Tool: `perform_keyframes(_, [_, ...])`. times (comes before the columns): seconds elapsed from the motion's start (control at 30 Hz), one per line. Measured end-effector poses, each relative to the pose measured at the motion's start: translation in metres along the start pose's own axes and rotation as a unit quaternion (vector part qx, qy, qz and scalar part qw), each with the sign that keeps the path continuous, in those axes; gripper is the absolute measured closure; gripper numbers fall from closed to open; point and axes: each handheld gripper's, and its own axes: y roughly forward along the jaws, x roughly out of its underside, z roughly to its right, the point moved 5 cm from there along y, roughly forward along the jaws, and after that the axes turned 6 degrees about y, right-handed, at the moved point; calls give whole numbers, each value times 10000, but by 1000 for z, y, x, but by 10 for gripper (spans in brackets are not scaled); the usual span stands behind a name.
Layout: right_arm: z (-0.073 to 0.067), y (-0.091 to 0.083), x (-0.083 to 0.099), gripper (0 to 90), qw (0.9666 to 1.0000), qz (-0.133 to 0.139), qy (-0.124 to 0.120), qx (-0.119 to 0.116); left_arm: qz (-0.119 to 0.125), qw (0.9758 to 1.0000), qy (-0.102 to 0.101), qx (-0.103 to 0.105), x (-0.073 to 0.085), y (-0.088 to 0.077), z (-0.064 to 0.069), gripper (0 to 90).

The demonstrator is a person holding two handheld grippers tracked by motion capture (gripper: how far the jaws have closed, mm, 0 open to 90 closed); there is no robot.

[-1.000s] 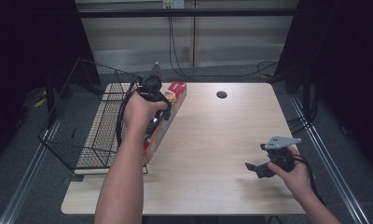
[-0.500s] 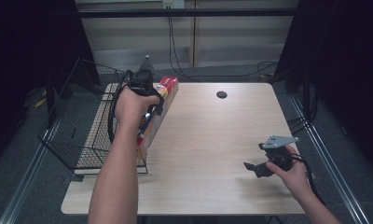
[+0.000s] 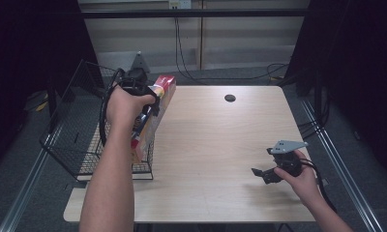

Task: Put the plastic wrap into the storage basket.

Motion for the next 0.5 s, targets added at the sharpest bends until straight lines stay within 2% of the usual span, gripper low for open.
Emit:
perform_keyframes(0.23, [0, 0, 0, 24, 10000, 4, 7, 2, 31, 9999, -94, -84, 2, -7, -9, 455])
perform_keyframes(0.27, [0, 0, 0, 24, 10000, 0, 7, 7, 27, 9998, -165, -97, 3, -9, -12, 455])
perform_keyframes(0.5, [0, 0, 0, 24, 10000, -3, 0, 15, 43, 9994, -291, -173, 7, -16, -22, 455])
